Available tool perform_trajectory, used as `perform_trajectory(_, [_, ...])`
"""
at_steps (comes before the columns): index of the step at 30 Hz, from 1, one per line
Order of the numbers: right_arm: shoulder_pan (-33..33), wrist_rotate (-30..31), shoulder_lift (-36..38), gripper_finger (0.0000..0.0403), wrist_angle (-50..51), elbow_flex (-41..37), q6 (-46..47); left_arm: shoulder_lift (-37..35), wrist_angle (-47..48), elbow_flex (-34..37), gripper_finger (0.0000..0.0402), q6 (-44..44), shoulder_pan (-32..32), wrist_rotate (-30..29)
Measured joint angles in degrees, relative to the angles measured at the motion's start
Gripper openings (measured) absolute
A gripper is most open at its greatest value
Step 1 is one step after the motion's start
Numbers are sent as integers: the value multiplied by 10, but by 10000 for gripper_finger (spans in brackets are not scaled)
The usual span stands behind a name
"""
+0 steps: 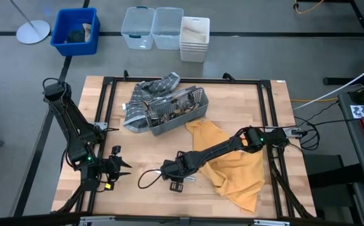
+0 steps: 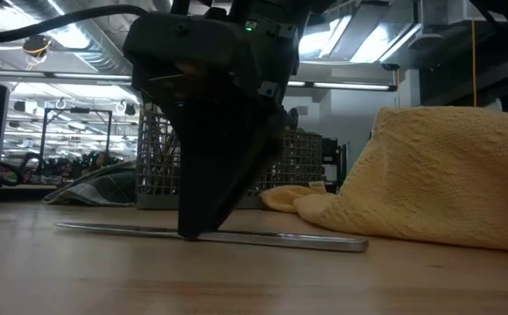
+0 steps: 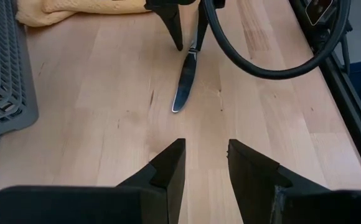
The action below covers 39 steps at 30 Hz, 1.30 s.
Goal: Sort silverware
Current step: Put the silver knife into the gray silverware basket
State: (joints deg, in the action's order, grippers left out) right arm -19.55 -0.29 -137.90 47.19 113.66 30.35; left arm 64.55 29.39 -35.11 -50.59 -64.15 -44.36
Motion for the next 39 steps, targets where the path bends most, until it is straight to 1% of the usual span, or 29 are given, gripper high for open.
perform_trajectory(4, [0, 6, 0, 132, 0, -1, 0, 0, 0, 0, 108, 0, 0, 0])
perform_trajectory(6, [0, 9, 0, 125, 0, -1, -2, 0, 0, 0, 108, 0, 0, 0])
perform_trajectory(9, [1, 17, 0, 103, 2, -1, -3, 0, 0, 0, 108, 0, 0, 0])
perform_trajectory(15, [1, 23, 0, 45, 1, -1, -3, 0, 0, 0, 108, 0, 0, 0])
perform_trajectory(18, [1, 23, 0, 28, -2, -2, -4, 0, 0, 0, 108, 0, 0, 0])
perform_trajectory(21, [1, 23, 0, 28, -6, -2, -4, 0, 0, 0, 108, 0, 0, 0])
perform_trajectory(26, [2, 22, 0, 40, -6, -2, -4, 0, 0, 0, 108, 0, 0, 0])
perform_trajectory(33, [2, 22, 0, 39, -6, -1, -6, 0, 0, 0, 108, 0, 0, 0])
perform_trajectory(39, [9, 20, -4, 41, 4, 20, -12, 0, 0, 0, 108, -4, 0, 0])
